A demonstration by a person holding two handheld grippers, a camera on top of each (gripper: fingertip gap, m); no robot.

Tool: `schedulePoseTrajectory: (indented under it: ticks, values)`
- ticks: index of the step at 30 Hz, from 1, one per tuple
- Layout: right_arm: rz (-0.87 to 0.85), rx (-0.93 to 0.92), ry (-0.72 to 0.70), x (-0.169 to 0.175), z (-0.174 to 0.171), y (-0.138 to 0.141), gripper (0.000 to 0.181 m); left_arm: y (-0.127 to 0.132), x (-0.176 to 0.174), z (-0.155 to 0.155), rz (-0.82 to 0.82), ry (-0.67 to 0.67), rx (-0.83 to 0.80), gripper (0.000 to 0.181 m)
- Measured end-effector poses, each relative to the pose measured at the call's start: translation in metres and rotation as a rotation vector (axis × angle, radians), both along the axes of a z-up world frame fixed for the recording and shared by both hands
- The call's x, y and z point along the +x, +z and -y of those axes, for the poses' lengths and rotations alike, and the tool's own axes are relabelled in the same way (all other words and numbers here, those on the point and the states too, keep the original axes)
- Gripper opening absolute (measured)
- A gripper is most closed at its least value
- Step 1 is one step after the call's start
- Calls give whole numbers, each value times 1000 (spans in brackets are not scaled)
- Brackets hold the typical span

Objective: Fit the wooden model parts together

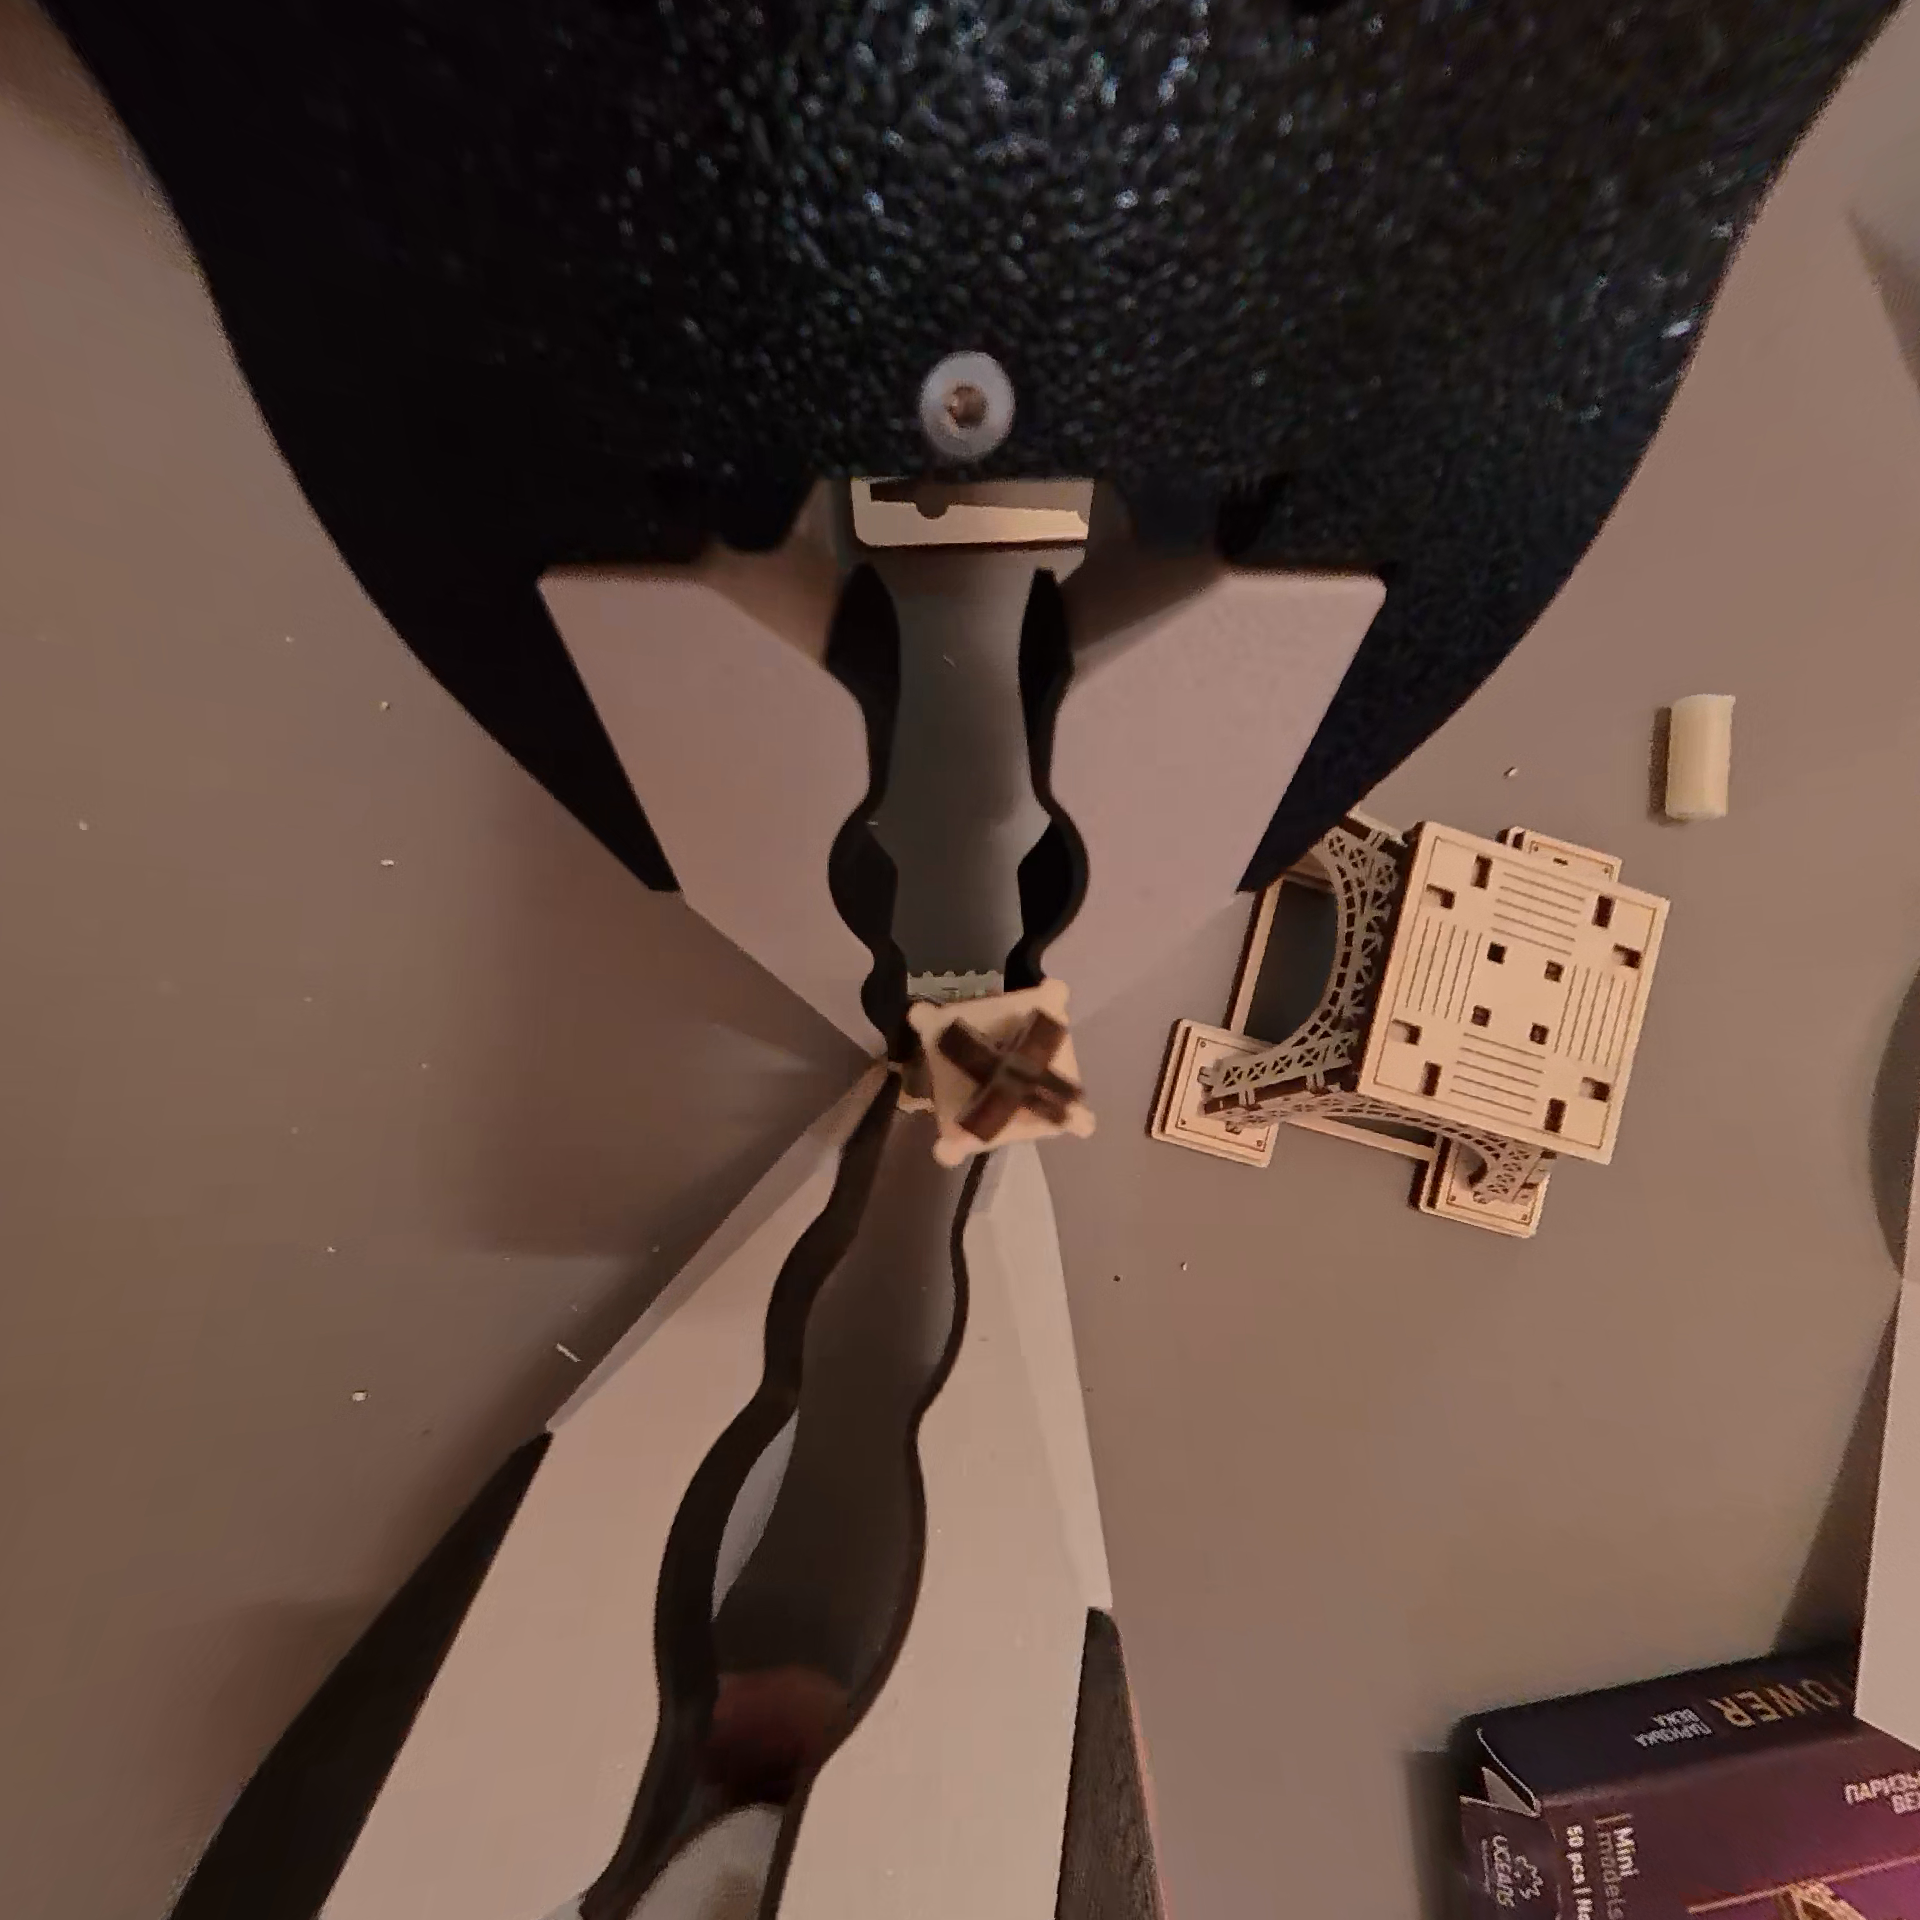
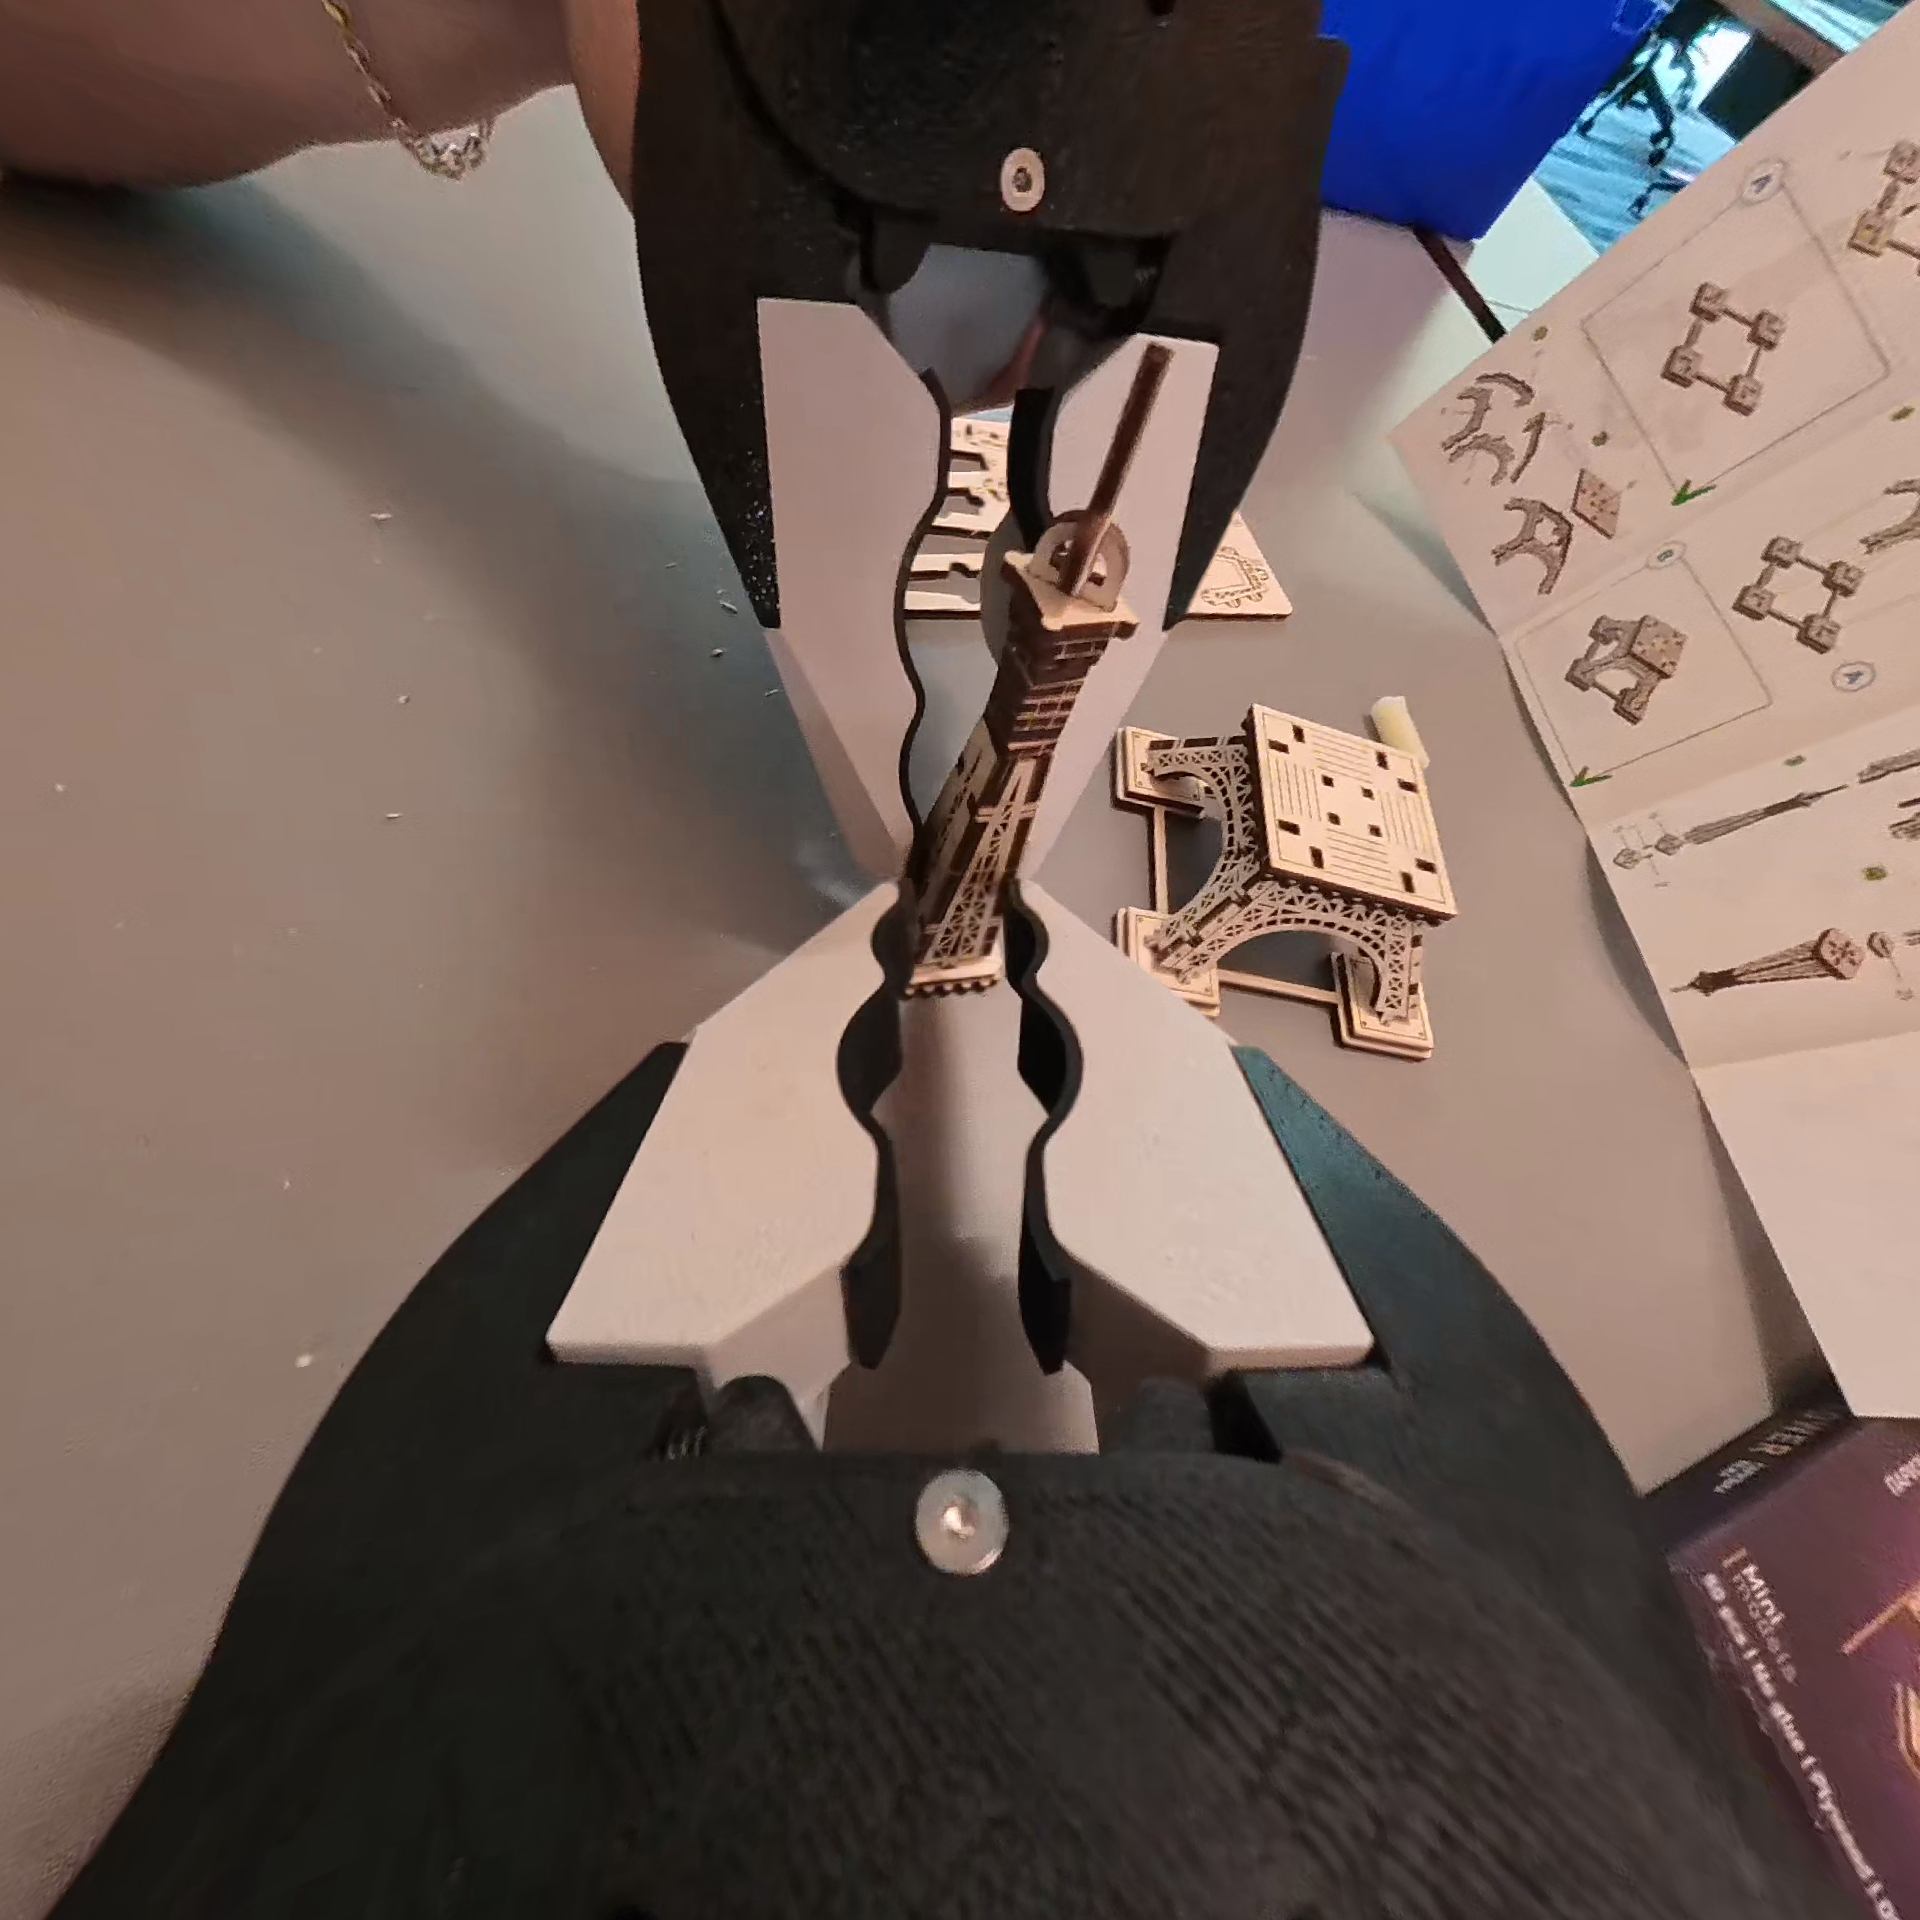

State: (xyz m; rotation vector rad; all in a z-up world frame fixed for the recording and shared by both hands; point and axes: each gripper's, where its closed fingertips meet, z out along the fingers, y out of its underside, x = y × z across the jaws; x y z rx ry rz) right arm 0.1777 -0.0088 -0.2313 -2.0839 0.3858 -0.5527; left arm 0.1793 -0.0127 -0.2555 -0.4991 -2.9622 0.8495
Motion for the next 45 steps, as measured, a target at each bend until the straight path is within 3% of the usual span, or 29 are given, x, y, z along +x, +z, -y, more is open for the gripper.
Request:
schedulePoseTrajectory:
  ticks: [13,15,17,18,21,24,27,29,30,32,34,37,38,45]
  values:
    - [-74,21,50,1,0,-2,5,0,1,2,52,-25,-90,21]
    - [-70,-17,56,-1,-1,-7,0,-1,3,1,105,-24,-103,27]
    - [-85,-171,71,-4,3,-30,0,-1,4,0,103,-11,-108,29]
    - [-47,-151,84,-6,-1,-25,0,-3,4,-1,87,-1,-104,28]
    - [-43,-139,48,-3,4,-23,21,-6,9,-3,81,17,-116,27]
    - [-29,-140,10,3,9,-22,34,-3,19,-9,115,59,-122,40]
    - [-12,-121,-7,5,8,-18,36,0,32,-23,124,172,-80,65]
    - [-1,-113,-25,8,8,-16,32,5,35,-32,110,236,-56,71]
    - [8,-113,-41,10,9,-15,32,8,33,-35,86,258,-48,69]
    - [8,-104,-44,10,7,-14,30,16,32,-31,30,317,-90,46]
    - [9,-90,-45,10,5,-12,30,16,20,-24,-51,319,-104,41]
    - [14,-88,-55,11,7,-10,29,5,19,-23,-20,291,-63,34]
    - [16,-93,-54,11,8,-9,29,4,20,-21,1,271,-76,16]
    - [-2,-29,9,2,6,7,20,5,6,-13,31,6,-125,16]
